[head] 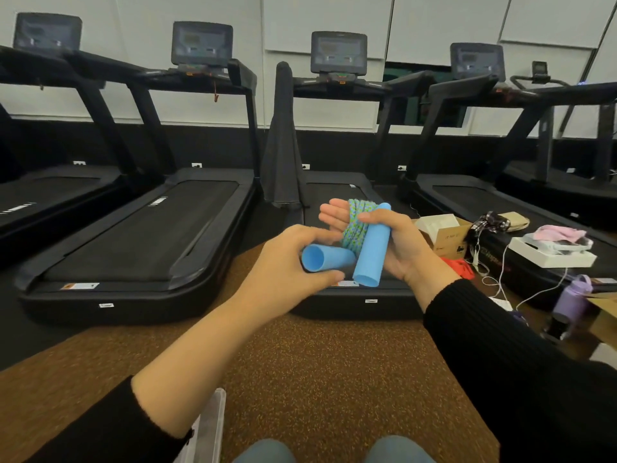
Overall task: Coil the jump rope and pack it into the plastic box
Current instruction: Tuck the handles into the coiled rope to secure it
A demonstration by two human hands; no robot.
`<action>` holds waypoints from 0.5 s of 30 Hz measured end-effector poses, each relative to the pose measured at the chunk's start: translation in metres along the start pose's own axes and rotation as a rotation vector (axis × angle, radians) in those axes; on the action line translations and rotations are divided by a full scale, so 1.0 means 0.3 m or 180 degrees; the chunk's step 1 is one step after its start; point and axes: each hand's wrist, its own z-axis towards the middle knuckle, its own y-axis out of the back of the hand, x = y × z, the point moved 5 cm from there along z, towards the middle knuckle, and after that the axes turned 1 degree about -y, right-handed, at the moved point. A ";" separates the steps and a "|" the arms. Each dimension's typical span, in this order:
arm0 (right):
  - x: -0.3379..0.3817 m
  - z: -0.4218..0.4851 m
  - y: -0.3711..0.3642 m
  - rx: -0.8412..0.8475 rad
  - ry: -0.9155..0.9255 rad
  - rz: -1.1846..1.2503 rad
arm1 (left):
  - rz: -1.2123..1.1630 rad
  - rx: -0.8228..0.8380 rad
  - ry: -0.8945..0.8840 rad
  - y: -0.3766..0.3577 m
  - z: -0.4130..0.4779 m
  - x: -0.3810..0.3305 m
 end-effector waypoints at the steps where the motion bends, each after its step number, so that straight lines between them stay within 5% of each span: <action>1: 0.000 -0.007 -0.004 0.0039 0.0066 0.0186 | -0.0386 -0.0105 -0.0014 0.002 -0.008 0.002; 9: -0.058 -0.070 -0.104 0.0463 0.0269 0.0513 | -0.1706 -0.0460 0.0004 -0.100 -0.017 0.085; 15: -0.082 -0.095 -0.127 0.0601 0.0210 0.0424 | -0.4407 0.1026 0.0225 -0.187 -0.040 0.085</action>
